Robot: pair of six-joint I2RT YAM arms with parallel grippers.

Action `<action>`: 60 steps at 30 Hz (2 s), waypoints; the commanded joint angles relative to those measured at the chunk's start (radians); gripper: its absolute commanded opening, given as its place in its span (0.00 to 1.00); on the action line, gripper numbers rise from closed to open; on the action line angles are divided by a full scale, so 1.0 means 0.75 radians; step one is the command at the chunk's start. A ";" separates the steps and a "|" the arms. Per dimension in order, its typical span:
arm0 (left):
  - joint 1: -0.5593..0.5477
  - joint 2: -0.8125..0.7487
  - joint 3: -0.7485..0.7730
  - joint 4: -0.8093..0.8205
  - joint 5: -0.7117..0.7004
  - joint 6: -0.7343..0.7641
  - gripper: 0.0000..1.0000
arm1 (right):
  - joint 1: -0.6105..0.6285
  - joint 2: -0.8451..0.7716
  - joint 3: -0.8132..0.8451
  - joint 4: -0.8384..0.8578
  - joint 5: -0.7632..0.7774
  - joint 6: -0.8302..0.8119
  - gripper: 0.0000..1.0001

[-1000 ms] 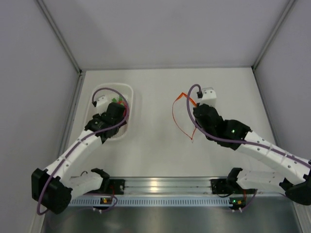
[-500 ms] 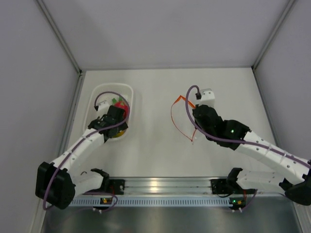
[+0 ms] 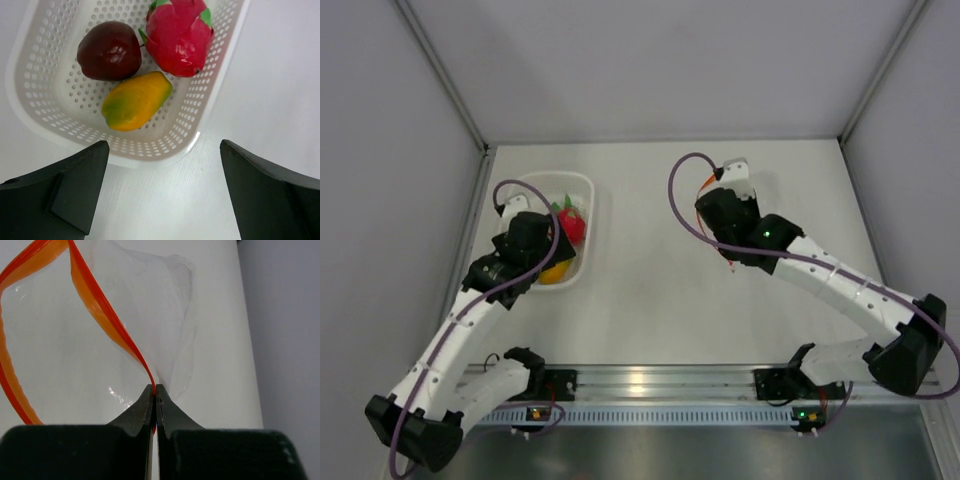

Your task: Open the zip-top bag and remove the fake food

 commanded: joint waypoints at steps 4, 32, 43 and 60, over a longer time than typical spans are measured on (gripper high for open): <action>0.008 -0.079 0.241 -0.239 0.174 0.176 0.99 | -0.050 0.327 0.171 -0.051 0.230 -0.074 0.00; -0.002 -0.394 0.041 -0.053 -0.265 0.258 0.99 | -0.005 -0.205 0.132 0.052 -0.345 0.043 0.99; 0.020 -0.380 -0.013 0.032 -0.157 0.344 0.98 | -0.005 -1.024 -0.469 0.097 -0.208 0.037 0.99; 0.022 -0.521 -0.158 0.180 0.146 0.499 0.99 | -0.005 -1.000 -0.528 -0.053 -0.098 0.092 0.99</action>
